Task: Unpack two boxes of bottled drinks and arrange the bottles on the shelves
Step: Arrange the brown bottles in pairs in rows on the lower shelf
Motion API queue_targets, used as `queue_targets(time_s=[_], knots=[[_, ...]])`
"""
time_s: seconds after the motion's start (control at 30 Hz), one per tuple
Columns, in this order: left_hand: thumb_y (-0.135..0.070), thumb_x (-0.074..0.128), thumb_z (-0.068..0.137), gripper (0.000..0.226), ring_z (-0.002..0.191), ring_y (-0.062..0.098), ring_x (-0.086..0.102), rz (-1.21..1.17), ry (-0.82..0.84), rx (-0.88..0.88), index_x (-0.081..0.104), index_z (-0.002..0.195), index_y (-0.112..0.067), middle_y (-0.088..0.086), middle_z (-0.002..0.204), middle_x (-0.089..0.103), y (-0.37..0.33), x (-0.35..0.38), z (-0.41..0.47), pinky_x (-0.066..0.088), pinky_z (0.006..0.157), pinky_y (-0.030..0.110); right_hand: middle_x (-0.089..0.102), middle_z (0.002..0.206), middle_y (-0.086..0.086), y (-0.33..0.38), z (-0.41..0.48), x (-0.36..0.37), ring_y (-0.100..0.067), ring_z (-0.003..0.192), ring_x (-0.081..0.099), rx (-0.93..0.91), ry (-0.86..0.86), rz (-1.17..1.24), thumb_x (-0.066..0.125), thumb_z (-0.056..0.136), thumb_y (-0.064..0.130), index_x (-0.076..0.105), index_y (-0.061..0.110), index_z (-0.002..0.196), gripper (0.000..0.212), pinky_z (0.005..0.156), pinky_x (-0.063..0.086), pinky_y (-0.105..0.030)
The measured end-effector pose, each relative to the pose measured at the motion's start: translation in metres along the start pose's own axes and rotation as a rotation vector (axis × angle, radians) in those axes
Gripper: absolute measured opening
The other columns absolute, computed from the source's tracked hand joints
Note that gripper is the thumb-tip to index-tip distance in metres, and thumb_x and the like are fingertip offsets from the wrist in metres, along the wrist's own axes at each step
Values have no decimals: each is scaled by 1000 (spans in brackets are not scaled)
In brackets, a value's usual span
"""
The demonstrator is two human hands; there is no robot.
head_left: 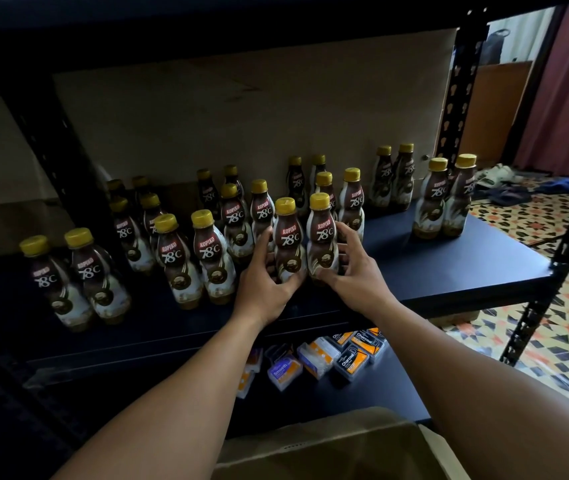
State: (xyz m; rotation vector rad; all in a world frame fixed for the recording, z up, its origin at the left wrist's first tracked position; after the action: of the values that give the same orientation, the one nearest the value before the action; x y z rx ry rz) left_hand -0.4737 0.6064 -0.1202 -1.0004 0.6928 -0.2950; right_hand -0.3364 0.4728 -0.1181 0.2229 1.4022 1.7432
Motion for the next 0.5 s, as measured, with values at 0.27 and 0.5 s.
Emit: queue_targets(time_s=[0.27, 0.5], knots=[[-35, 86, 80, 90, 99, -29, 51, -4, -1, 4, 32, 152, -43, -35, 115, 54, -3, 1, -1, 46, 76, 1, 61, 110, 28, 0, 1, 0, 10, 103, 59, 13, -10, 2, 80, 88, 20, 32, 53, 146, 82, 87, 45, -17], [-31, 87, 79, 88, 104, -21, 56, -3, -1, 23, 36, 151, -39, -28, 122, 58, -3, 1, -1, 48, 80, 3, 62, 115, 25, 0, 0, 0, 3, 109, 60, 6, -8, -7, 80, 87, 23, 32, 58, 142, 82, 101, 52, -36]])
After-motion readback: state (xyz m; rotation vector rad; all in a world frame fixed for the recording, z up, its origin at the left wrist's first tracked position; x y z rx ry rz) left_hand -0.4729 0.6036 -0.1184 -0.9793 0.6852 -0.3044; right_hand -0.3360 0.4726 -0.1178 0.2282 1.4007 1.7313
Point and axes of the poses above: each hand's wrist, its own z-axis towards the middle knuckle, its own x-axis out of the palm, y = z × x, the point moved 3 cm from there along z, towards the middle knuckle
